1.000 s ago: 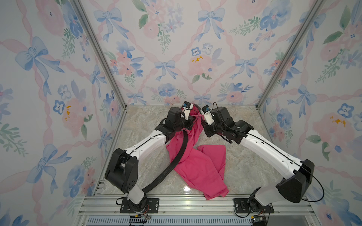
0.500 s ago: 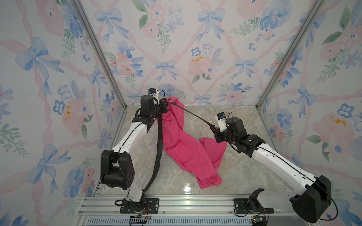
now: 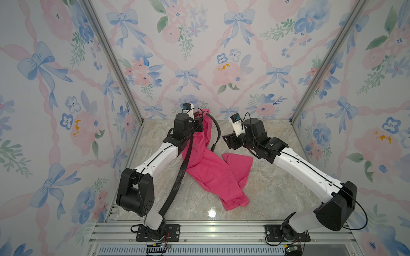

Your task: Remove the belt from the trousers

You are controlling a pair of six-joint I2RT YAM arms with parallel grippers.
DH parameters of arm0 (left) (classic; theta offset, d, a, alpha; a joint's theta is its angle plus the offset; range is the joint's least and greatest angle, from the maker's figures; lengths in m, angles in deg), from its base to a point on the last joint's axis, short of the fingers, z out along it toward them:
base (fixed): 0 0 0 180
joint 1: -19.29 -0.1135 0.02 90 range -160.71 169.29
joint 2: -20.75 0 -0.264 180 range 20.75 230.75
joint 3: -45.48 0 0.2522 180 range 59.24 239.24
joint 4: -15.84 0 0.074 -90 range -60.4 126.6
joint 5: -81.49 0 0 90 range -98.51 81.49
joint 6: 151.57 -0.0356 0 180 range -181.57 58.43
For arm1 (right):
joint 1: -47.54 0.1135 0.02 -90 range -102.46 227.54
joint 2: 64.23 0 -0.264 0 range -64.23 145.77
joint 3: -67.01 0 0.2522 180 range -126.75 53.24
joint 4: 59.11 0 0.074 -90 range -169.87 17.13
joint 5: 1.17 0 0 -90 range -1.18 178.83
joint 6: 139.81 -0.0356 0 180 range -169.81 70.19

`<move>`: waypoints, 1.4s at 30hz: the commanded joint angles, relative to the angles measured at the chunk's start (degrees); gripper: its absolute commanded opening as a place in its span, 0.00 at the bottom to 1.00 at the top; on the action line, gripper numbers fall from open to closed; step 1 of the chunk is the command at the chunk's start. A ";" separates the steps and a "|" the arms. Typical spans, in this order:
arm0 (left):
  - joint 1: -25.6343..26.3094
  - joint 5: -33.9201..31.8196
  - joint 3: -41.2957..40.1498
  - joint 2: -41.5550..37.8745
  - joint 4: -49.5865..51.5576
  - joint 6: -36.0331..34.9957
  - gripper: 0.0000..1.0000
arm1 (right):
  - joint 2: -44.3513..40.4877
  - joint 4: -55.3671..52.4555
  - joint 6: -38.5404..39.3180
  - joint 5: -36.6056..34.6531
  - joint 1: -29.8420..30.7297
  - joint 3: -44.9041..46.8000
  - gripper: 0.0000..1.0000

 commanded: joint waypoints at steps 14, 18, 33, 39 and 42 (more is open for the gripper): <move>3.48 -0.97 -6.20 -10.43 -5.50 -3.81 0.00 | 30.28 -22.16 2.78 -12.81 0.49 -39.19 0.25; 1.07 -2.38 -7.33 -11.93 -5.50 -2.65 0.00 | 25.54 -16.13 0.26 -15.92 -0.77 -30.78 0.00; -10.51 5.83 -6.93 -9.61 -8.60 6.07 0.00 | -8.14 17.59 -22.69 -2.46 -24.80 30.76 0.25; -4.32 4.95 -5.91 -7.46 -8.93 0.67 0.00 | -7.17 4.71 -8.98 -0.81 -14.24 19.83 0.63; -1.98 3.51 -6.04 -6.93 -8.93 -1.76 0.00 | -5.33 -5.10 -2.46 -4.84 -7.67 9.33 0.67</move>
